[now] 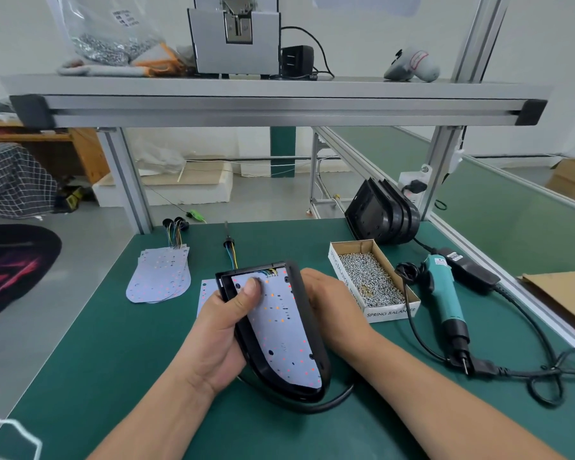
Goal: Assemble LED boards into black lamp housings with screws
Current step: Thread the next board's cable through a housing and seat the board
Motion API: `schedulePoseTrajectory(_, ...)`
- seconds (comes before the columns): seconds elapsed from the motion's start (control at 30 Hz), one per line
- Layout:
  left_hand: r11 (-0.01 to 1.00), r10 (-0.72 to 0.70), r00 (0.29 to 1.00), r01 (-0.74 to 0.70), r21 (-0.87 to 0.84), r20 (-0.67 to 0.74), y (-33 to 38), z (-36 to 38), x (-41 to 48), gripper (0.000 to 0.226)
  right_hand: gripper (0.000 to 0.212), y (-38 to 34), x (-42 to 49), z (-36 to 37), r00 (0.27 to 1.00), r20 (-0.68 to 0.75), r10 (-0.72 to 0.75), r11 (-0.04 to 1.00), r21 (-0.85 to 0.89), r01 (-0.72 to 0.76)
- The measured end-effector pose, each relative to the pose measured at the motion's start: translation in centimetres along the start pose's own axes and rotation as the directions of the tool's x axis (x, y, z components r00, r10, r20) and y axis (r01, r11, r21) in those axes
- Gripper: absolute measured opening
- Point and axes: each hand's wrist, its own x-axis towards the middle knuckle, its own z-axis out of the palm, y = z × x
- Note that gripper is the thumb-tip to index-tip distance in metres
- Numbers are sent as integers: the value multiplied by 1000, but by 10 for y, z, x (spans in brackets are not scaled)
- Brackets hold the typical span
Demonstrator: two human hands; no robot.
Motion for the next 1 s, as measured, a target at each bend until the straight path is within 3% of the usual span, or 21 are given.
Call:
schedulePoseTrajectory(0.1,999,22,999,-23,25,31,2,-1,-2,82,26,2,0,1,1000,-11,-4,1000,-20,4)
schedulePoseTrajectory(0.2,999,23,999,-25,39,42,3,-2,-3,78,9,7,0,3,1000,14,-6,998,-59,7)
schedulePoseTrajectory(0.33,998,16,999,-18,58,27,3,-2,-1,78,11,12,1,5,1000,1,1,995,-101,0)
schedulePoseTrajectory(0.5,998,13,1000,-14,61,4,3,-1,-3,83,53,9,1,5,999,-37,4,998,-65,-7)
schedulePoseTrajectory(0.57,998,15,1000,-15,65,0,3,-1,-3,82,58,8,1,5,999,-46,6,997,-73,-10)
schedulePoseTrajectory(0.77,999,12,1000,-13,46,20,-1,-2,-3,67,9,18,-1,3,999,-31,22,992,-125,-25)
schedulePoseTrajectory(1.0,1000,-18,1000,18,14,-25,-5,-9,3,47,18,23,0,1,990,-125,65,997,-23,-69)
